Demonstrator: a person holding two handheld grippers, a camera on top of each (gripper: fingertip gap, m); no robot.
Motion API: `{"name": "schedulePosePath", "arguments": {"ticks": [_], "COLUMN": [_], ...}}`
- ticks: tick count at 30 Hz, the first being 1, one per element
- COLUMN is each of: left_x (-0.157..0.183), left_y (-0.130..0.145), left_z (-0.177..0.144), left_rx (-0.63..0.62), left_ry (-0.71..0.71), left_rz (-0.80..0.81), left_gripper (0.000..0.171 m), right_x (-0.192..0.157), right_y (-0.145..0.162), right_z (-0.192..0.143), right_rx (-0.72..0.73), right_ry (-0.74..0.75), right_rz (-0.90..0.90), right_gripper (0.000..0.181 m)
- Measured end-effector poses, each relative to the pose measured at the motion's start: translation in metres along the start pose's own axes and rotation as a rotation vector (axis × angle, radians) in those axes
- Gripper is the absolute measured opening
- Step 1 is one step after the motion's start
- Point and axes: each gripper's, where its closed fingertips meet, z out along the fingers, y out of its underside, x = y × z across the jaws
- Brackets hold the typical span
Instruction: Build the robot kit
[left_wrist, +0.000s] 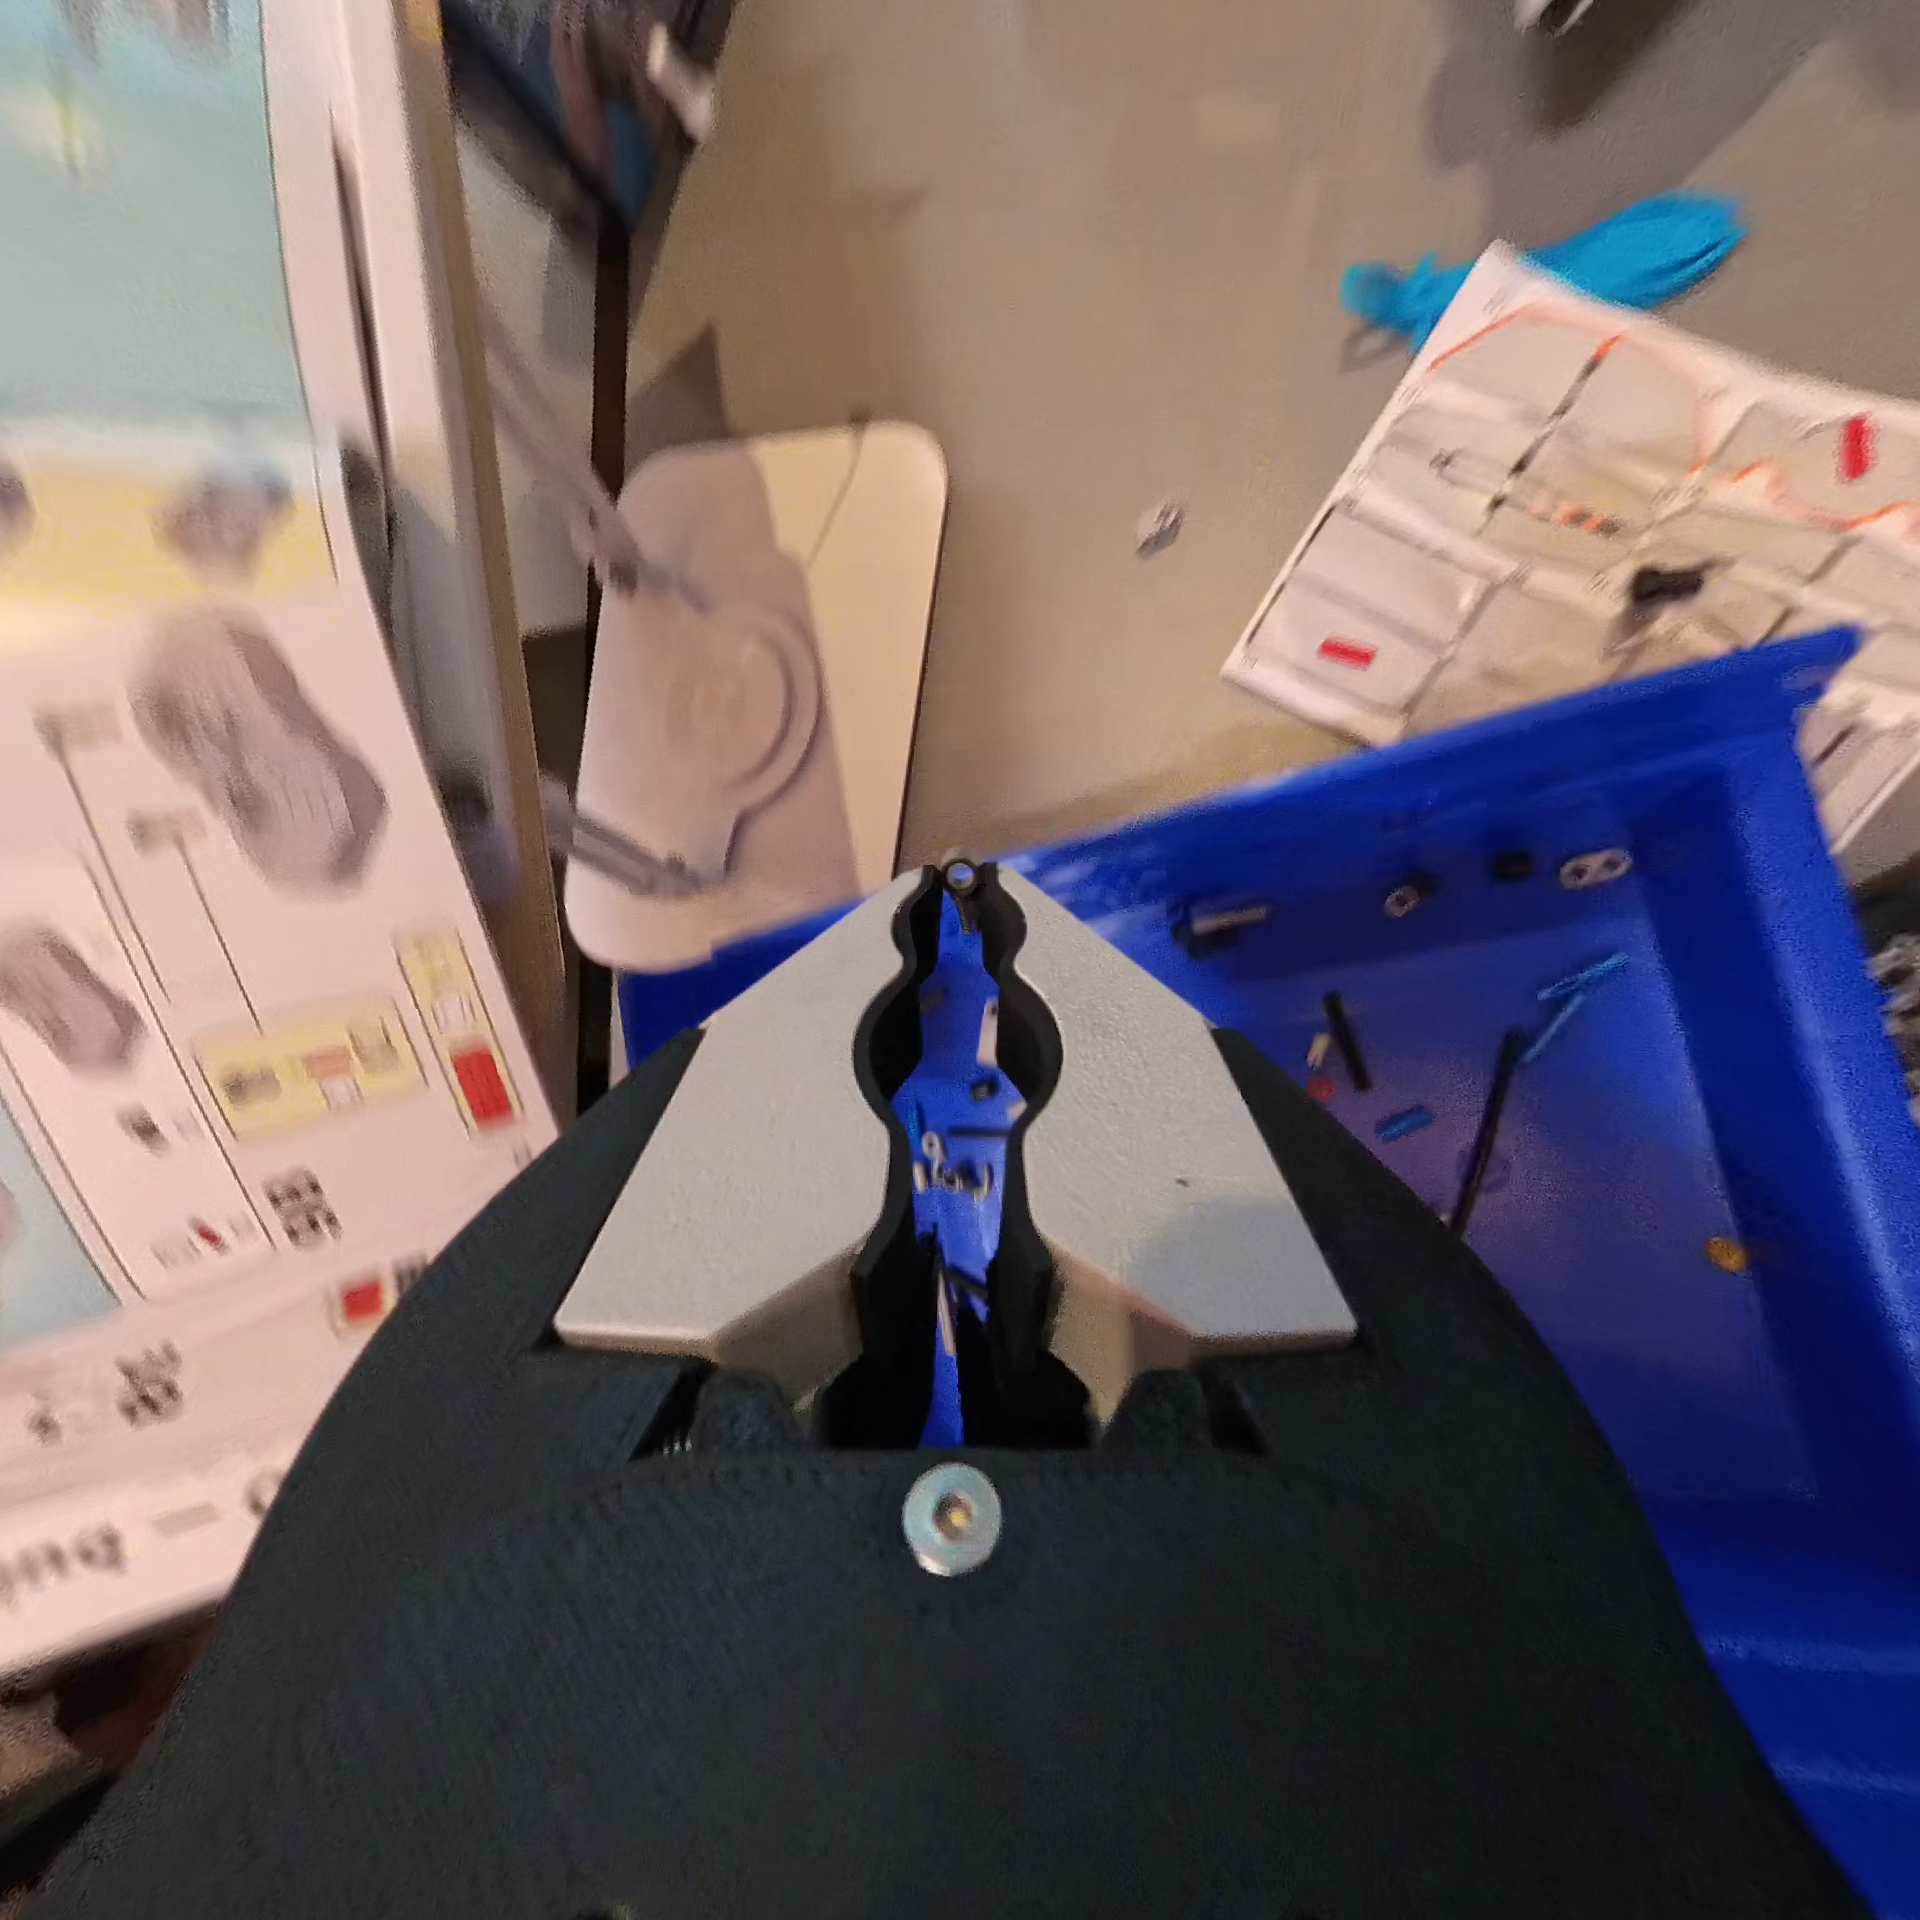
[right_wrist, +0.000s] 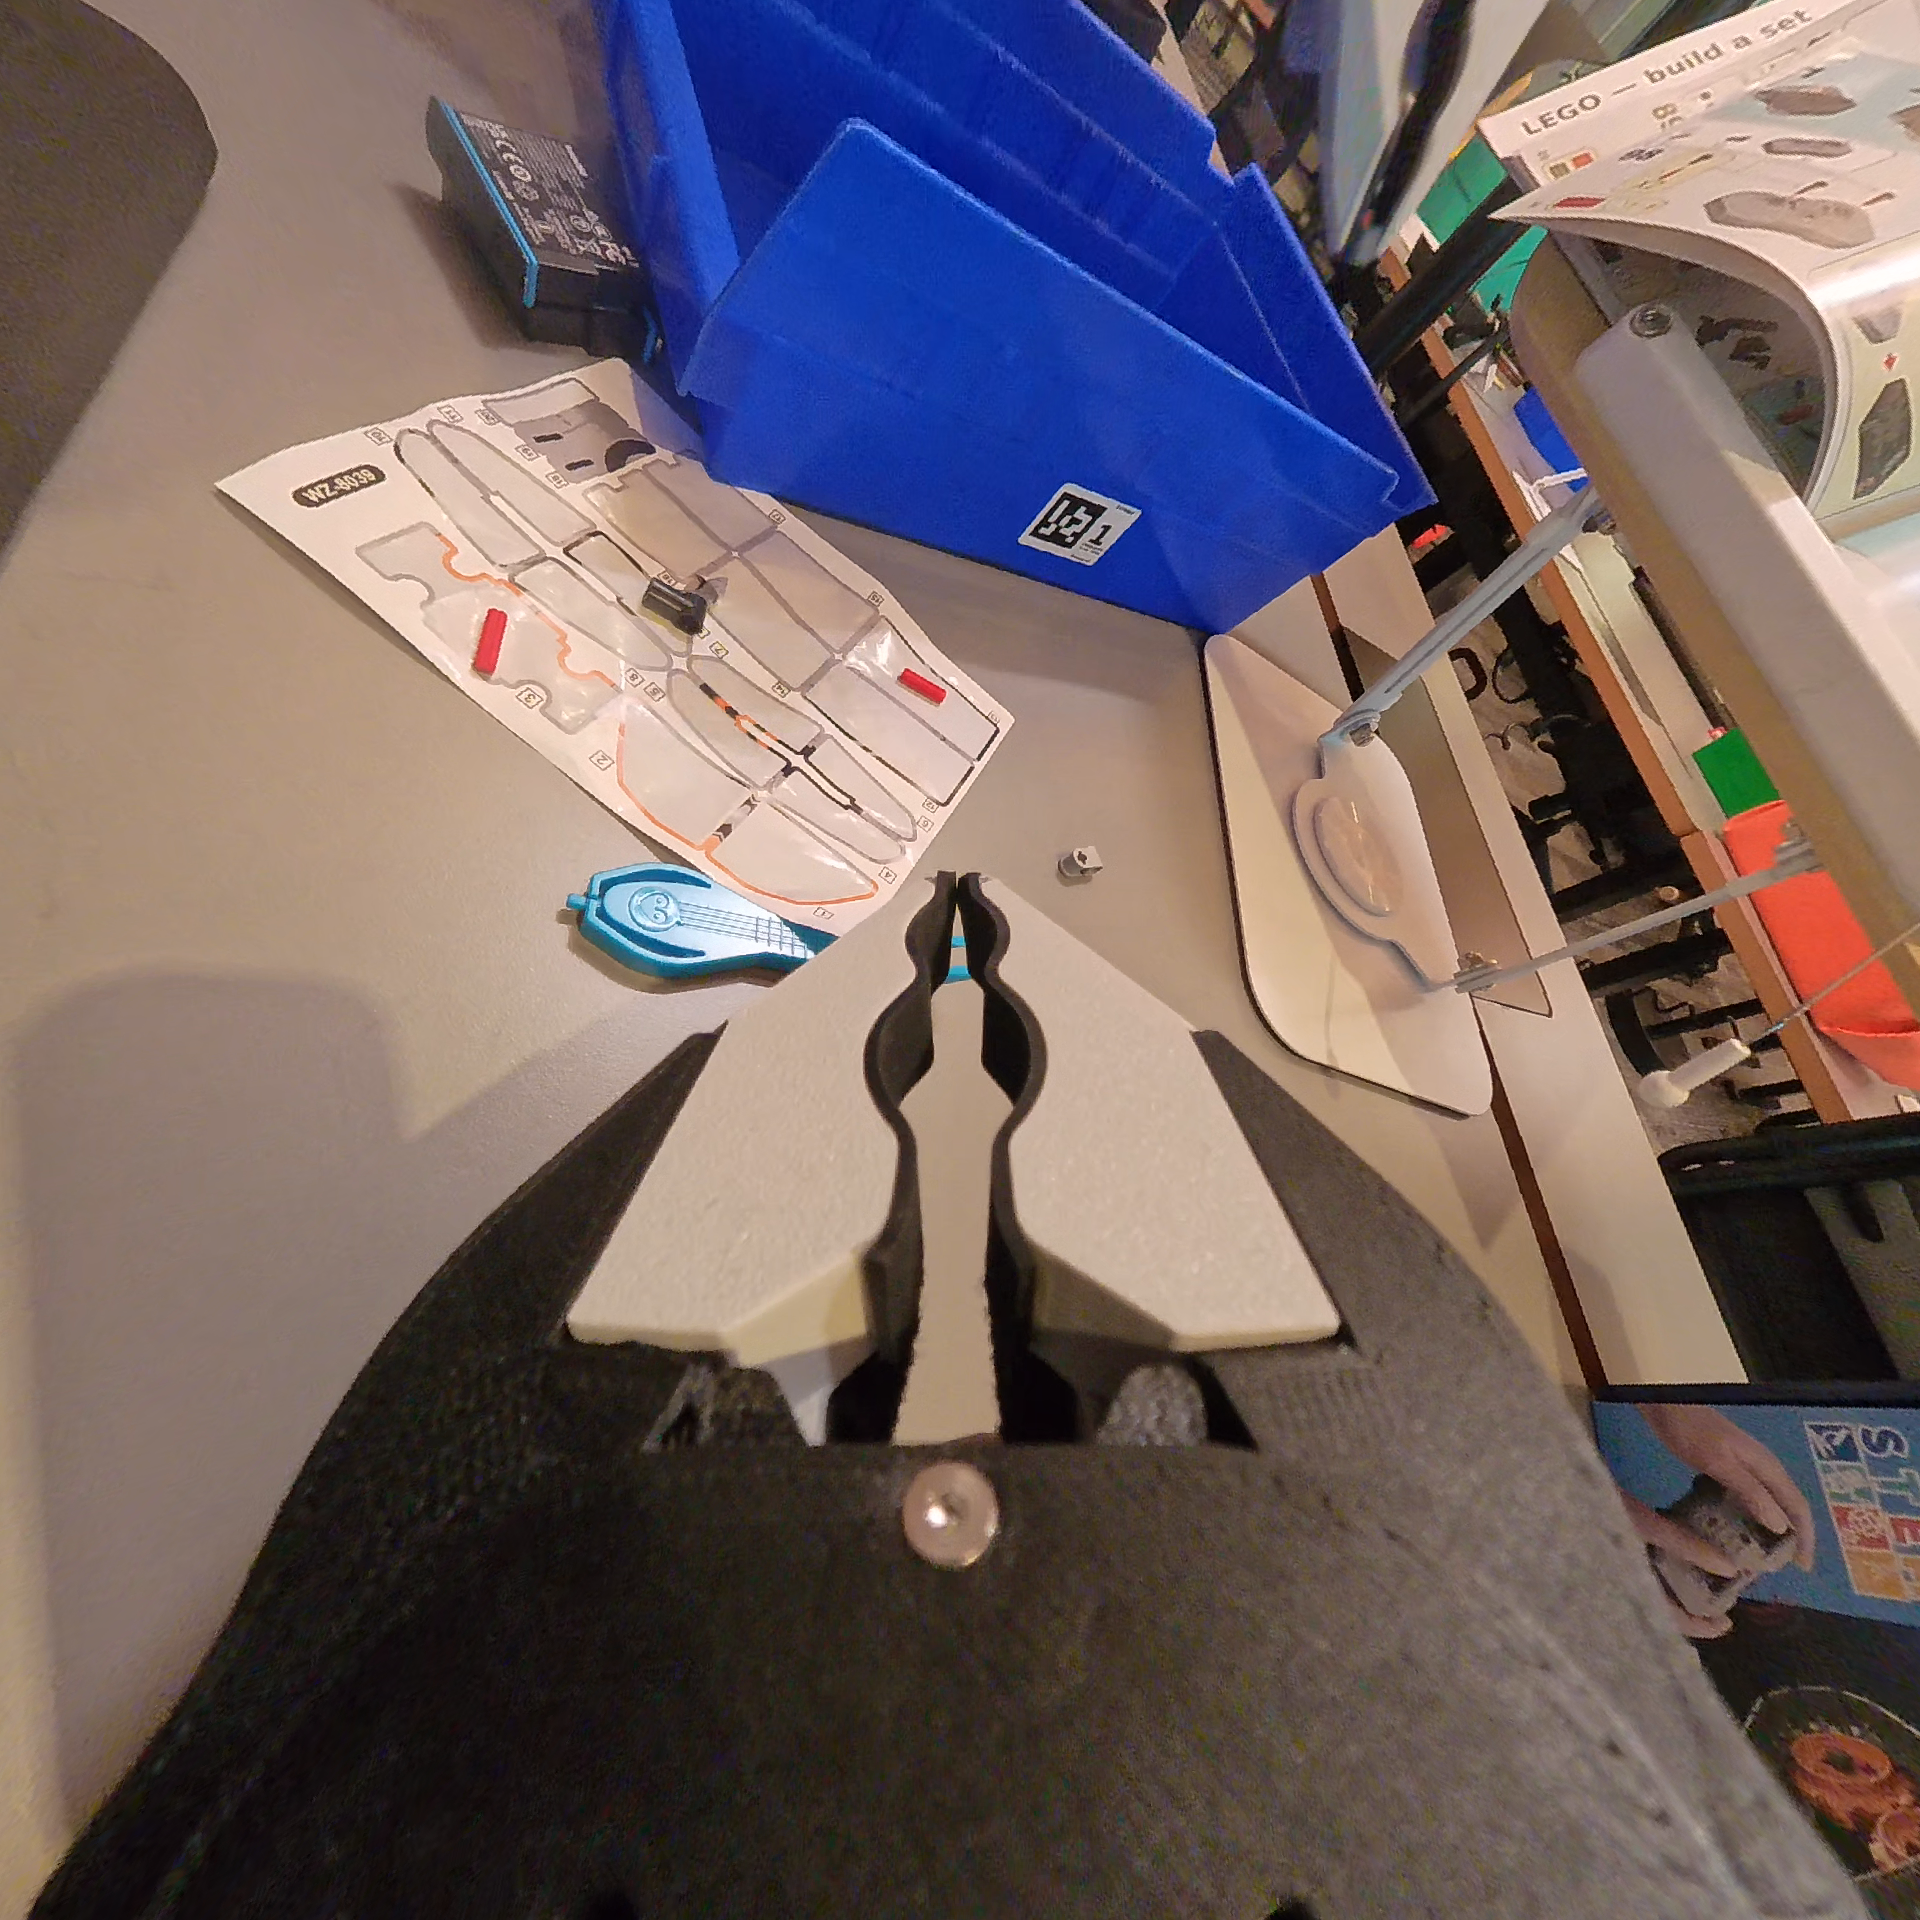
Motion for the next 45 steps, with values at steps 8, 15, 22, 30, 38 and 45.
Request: {"name": "schedulePosePath", "arguments": {"ticks": [8,15,22,30,38,45], "left_x": [0.061,0.112,0.118,0.067,0.057,0.079], "left_y": [-0.072,-0.056,-0.055,-0.064,0.045,0.141], "left_z": [0.07,0.117,0.128,0.069,-0.033,-0.004], "left_rx": [-0.131,-0.294,-0.264,-0.14,-0.396,-0.675], "left_ry": [0.325,0.604,0.632,0.421,0.34,0.381], "left_rz": [0.245,0.283,0.24,0.13,-0.064,-0.036], "left_gripper": [0.006,0.006,0.013,0.022,0.024,0.02], "right_x": [-0.002,-0.002,-0.002,0.0,0.002,0.0], "right_y": [-0.006,-0.006,-0.004,-0.005,-0.008,-0.01], "right_z": [0.0,-0.003,-0.003,-0.005,-0.007,-0.007], "right_rx": [0.004,0.012,0.011,0.012,0.019,0.018], "right_ry": [0.002,-0.005,-0.007,0.004,0.008,0.008], "right_rz": [-0.018,-0.017,-0.011,-0.018,-0.014,-0.028], "right_gripper": [0.0,0.0,0.0,0.0,0.0,0.0]}}
